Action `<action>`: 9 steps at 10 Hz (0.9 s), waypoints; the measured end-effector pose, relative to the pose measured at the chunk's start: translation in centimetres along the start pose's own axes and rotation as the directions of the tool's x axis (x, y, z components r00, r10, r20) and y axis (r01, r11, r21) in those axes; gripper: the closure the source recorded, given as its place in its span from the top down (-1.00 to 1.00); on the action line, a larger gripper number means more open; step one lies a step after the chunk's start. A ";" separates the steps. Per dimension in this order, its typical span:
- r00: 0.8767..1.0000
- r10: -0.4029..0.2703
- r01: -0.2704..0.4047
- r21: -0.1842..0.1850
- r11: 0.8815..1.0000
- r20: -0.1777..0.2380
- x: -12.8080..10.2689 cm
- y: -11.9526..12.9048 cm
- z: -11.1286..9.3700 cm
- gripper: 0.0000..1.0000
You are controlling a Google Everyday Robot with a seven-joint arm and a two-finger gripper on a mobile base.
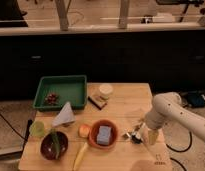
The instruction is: Place brush in table surface
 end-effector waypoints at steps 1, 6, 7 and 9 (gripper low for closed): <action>1.000 -0.004 0.004 -0.002 1.000 0.009 0.0 -0.1 0.2 0.45; 0.999 -0.012 0.012 -0.016 1.000 0.034 0.3 -0.1 0.9 -0.56; 0.999 -0.014 0.015 -0.018 1.000 0.036 0.3 -0.1 0.9 -0.75; 0.999 -0.026 0.027 -0.025 0.999 0.037 0.1 -0.4 1.0 -1.00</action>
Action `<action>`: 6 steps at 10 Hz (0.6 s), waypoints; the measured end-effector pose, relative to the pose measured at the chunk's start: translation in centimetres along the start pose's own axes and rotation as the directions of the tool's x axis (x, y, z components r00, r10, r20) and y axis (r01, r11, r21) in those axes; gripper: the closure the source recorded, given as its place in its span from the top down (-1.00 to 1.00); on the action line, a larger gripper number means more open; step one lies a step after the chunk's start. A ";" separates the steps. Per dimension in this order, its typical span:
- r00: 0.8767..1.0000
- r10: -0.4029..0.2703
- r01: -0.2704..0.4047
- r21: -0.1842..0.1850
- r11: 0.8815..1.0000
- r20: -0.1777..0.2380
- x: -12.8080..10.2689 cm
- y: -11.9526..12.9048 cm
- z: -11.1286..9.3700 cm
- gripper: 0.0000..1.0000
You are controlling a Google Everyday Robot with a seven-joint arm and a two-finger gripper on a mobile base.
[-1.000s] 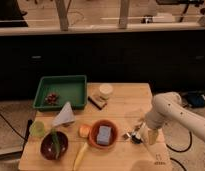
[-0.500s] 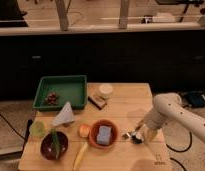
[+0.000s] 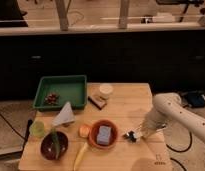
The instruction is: Place brush in table surface
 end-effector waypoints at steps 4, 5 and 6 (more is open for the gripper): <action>1.000 -0.016 0.016 -0.005 1.000 -0.017 -0.2 -0.6 -0.9 -1.00; 0.999 -0.024 0.023 -0.007 1.000 -0.029 -0.4 -1.1 -1.6 -1.00; 0.999 -0.029 0.029 -0.006 1.000 -0.041 -0.7 -1.4 -2.3 -1.00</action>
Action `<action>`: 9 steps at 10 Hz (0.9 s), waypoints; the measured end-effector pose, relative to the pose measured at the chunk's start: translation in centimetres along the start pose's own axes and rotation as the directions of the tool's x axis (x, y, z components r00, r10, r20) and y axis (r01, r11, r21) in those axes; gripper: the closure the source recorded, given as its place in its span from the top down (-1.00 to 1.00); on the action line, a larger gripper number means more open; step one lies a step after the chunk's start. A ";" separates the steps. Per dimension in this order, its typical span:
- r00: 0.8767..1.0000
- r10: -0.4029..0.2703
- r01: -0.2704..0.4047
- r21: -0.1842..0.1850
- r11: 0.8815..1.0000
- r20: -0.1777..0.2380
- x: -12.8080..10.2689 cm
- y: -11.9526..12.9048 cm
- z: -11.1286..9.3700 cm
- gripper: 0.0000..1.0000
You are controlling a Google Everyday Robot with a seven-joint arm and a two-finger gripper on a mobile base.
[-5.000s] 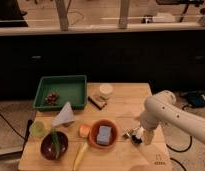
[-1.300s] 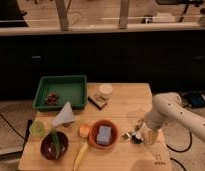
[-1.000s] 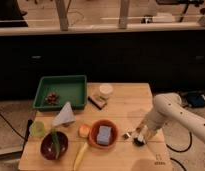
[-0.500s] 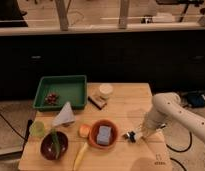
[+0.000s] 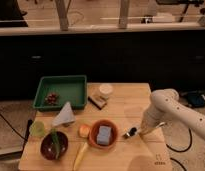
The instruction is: Place brush in table surface
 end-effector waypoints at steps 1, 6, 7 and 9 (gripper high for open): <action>1.000 -0.004 0.004 -0.001 1.000 -0.013 -0.2 -0.2 -0.8 -1.00; 0.992 -0.004 0.005 0.006 1.000 -0.124 -3.5 -1.0 -5.5 -1.00; 0.989 0.000 0.002 0.010 1.000 -0.150 -4.6 -1.1 -6.3 -1.00; 0.981 0.005 -0.001 0.020 1.000 -0.192 -5.9 -1.1 -7.3 -1.00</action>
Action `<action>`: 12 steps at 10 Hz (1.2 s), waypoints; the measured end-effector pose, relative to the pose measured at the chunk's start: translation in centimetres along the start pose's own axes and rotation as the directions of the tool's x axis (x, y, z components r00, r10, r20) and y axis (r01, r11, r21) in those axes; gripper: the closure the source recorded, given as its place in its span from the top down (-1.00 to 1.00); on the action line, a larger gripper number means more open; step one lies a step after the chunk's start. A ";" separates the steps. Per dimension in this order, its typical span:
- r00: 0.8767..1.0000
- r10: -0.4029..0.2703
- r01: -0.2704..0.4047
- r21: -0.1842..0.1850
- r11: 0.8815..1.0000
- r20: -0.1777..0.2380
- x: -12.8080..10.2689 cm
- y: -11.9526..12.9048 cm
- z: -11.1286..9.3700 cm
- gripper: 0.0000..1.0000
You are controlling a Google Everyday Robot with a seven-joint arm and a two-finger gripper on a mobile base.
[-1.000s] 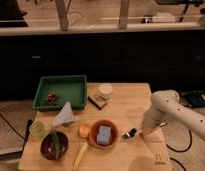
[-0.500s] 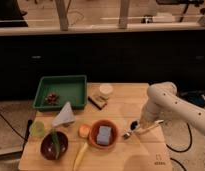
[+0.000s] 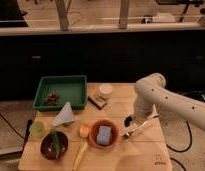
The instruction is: Place brush in table surface
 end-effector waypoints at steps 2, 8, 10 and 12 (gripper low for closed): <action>1.000 0.007 -0.007 0.007 1.000 -0.021 -0.5 0.1 -0.6 -1.00; 0.999 0.032 -0.031 0.039 0.999 -0.043 -0.8 0.6 -2.4 -1.00; 0.998 0.037 -0.035 0.045 0.998 -0.048 -0.6 0.7 -2.8 -1.00; 0.998 0.040 -0.038 0.046 0.998 -0.047 -0.6 0.9 -3.0 -1.00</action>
